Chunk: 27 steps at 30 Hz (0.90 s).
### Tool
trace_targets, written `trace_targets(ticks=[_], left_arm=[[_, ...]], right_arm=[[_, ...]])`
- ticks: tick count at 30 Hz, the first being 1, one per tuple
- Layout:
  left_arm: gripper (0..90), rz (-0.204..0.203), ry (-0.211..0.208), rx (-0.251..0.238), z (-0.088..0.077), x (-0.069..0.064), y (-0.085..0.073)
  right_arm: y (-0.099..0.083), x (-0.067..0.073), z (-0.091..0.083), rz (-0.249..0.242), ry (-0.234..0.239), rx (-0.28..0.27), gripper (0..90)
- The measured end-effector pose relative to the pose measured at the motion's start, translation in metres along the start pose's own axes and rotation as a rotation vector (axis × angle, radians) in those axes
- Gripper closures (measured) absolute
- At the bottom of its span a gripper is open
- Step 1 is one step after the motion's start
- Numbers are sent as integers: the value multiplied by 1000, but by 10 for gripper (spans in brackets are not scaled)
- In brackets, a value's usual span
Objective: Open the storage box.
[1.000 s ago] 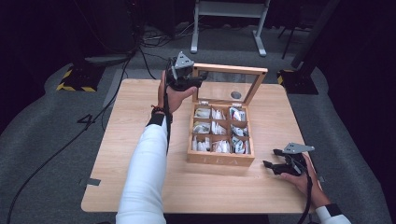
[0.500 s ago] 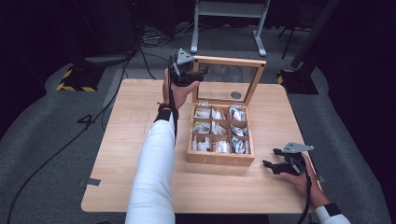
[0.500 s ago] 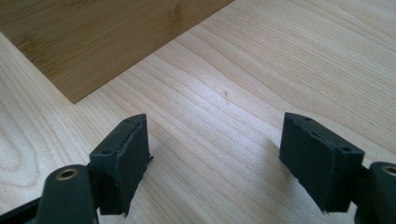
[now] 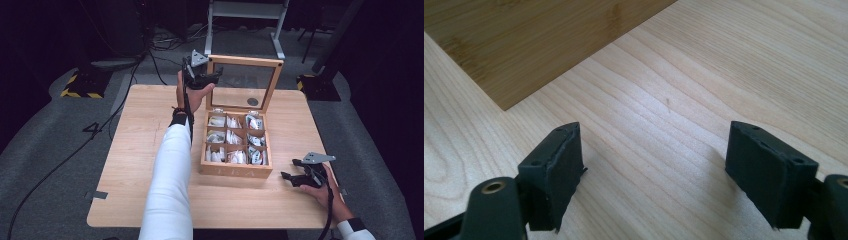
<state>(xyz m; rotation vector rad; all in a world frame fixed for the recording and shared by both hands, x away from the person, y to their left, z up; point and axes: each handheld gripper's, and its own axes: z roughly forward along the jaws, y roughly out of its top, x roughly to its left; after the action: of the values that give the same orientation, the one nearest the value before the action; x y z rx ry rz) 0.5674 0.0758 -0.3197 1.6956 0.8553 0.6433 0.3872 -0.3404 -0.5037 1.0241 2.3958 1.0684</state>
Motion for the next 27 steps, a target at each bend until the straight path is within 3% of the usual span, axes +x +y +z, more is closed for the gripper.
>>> trace_targets(ticks=[3,7,16,21,27], left_arm=[[479,1,23,9,4,0,-2],[502,-6,60,56,12,2,-8],[533,-23,58,110,21,6,-26],[534,-12,61,136,23,6,-34],[535,21,99,226,32,2,-52]], right_arm=[[0,0,0,-2,0,2,223],[0,0,0,-5,3,2,221],[1,0,1,-1,2,2,210],[1,0,1,-1,3,2,210],[1,0,1,-4,1,5,206]])
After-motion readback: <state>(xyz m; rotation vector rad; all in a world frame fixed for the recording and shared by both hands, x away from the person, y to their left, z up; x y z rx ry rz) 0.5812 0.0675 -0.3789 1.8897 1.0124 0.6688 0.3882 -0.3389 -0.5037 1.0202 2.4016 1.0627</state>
